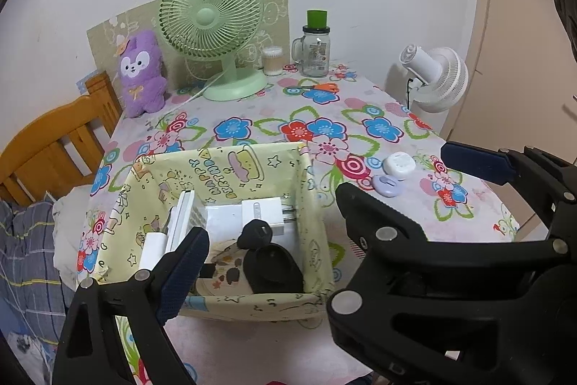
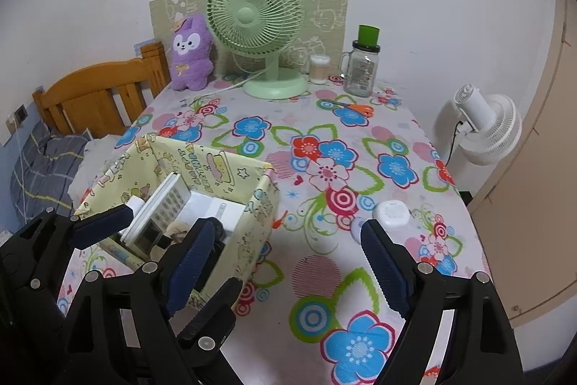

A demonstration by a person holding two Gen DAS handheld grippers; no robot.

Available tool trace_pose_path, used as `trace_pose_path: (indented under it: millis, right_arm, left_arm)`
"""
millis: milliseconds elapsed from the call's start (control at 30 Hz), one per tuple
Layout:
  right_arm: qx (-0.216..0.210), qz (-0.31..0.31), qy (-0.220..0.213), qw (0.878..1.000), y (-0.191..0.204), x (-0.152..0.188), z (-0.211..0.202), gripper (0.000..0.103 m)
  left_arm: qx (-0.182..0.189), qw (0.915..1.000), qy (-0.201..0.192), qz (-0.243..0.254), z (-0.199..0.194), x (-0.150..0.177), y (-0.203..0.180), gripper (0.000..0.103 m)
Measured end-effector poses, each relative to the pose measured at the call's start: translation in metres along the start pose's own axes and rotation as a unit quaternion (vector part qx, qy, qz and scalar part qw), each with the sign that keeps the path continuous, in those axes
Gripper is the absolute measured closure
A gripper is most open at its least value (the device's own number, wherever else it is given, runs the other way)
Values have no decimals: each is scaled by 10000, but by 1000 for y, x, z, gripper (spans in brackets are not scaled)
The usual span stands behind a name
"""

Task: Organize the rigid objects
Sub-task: 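Withdraw both tools up out of the yellow box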

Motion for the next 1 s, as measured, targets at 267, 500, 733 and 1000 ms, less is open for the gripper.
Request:
trace_pose_path:
  millis: [267,500,733,1000]
  right_arm:
    - [59,95,-6,9999,-17,6,-9,17]
    - [146,179,-16,9997,-33,11,-16,17]
    - [258,249,-33,9994,-50,14,-21,17]
    - [364,335,-29,9988,-71,20,-22,17]
  left_arm:
    - [56,10000,-14,48,-3,-1,-18,5]
    - [97,9999,-13,123,-4,-3,-34,4]
    - [131,9997,-26,193,-4,-5,-51,3]
    - [210,9995,-19,252,4,-7,-71,2]
Point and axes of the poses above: each gripper's, at about its wrist camera, not at the fingertips, and z roughly the way its jaws point, y to its left, x to its underside, the point moved 7 cm from there along z, roughly the way its jaws point, and after that the axes turned 5 degrees about -x, right-handed, at the moved point
